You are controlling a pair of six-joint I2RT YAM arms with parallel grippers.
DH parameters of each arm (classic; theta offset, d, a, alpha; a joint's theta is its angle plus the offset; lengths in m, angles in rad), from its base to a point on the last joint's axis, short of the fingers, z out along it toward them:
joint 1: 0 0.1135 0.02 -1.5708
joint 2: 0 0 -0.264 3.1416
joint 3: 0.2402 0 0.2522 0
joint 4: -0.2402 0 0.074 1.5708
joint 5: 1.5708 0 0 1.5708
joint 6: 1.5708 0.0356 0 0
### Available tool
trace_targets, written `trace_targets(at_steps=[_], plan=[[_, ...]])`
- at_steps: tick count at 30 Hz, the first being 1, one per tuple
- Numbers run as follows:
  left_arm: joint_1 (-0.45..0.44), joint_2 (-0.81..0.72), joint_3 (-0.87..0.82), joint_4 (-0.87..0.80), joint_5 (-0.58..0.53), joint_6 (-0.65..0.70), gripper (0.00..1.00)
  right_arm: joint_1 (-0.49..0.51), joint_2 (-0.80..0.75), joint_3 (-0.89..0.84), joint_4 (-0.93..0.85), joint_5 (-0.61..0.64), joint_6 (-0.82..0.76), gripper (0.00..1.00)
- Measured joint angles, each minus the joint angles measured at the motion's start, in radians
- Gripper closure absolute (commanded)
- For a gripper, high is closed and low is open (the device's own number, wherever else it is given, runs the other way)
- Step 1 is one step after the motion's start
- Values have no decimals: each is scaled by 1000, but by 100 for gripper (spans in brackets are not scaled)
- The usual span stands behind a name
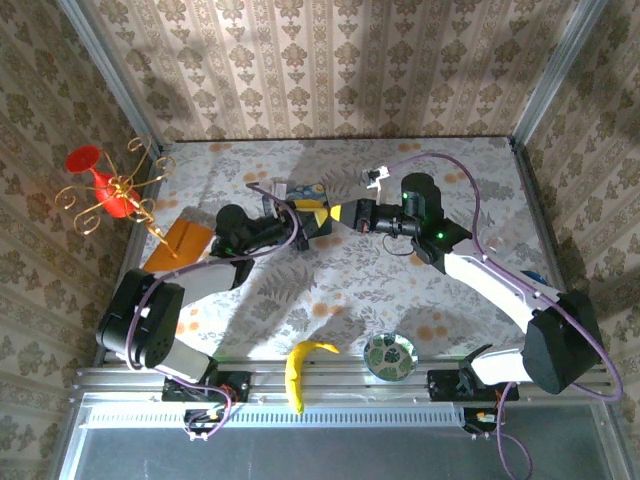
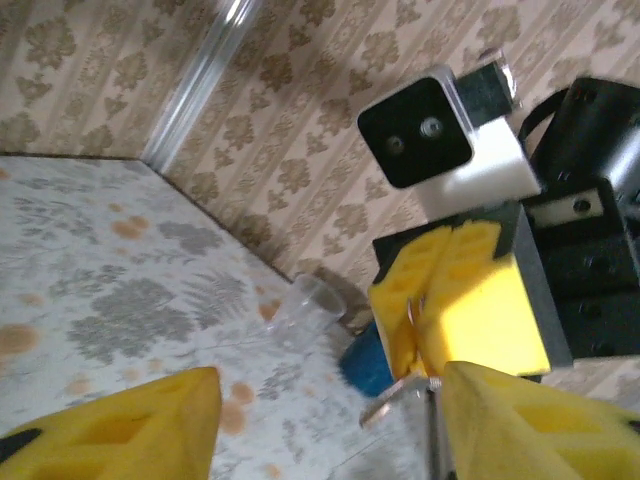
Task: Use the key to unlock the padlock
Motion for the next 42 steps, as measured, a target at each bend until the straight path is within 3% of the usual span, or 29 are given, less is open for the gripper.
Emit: trace_targets(at_steps=[7,17,30,37,42], plan=[[-7,0,1,76,45,-48,44,0,0,-13,49,-26,19,100],[-7,-2,1,84,53,-60,53,-2,0,-25,113,-29,47,100],[-7,-7,1,80,54,-57,76,-2,-2,-43,171,-41,81,100],[-6,-25,1,77,56,-49,99,-6,-2,-45,190,-53,99,100],[-6,-32,1,65,53,-42,100,-6,-2,-48,192,-53,100,100]])
